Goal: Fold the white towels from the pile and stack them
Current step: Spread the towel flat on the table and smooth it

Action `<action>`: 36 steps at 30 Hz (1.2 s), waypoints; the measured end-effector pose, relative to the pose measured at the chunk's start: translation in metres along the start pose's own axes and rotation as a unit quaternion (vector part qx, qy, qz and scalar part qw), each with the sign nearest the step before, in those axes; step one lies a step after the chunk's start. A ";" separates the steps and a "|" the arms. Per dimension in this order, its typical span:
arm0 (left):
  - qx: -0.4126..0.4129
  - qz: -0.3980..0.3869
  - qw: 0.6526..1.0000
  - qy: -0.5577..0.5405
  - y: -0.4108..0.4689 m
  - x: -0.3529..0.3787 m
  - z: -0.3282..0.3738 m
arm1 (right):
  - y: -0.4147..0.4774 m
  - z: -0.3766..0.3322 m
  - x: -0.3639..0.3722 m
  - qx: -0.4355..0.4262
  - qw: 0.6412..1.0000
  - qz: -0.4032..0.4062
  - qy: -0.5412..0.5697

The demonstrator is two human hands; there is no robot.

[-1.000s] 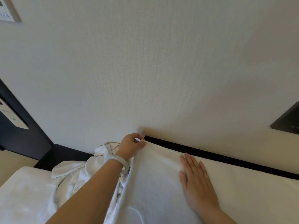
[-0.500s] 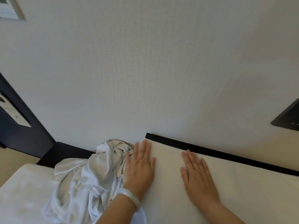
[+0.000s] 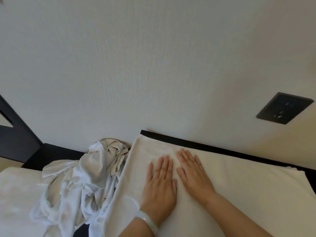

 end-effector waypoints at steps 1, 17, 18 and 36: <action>0.008 -0.002 1.000 0.003 0.001 0.005 0.000 | -0.014 0.008 -0.001 -0.021 1.000 -0.008 -0.009; -0.066 0.034 0.996 0.047 0.002 0.010 -0.002 | -0.189 0.117 -0.016 0.157 0.987 -0.007 -0.041; -0.084 0.031 0.995 0.048 0.002 0.009 0.007 | -0.192 0.119 -0.015 0.162 0.986 -0.002 -0.030; 0.099 0.041 0.994 0.023 -0.041 0.048 0.172 | -0.389 0.264 -0.035 0.399 0.917 -0.011 0.028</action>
Point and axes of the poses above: each hand's wrist, its own y-axis towards the middle knuckle, its own x-axis out of the palm, z = x × y, the point moved 6 cm from there along y, towards the middle knuckle, and after that the axes turned 4 degrees about -y, right-handed, at the moved point
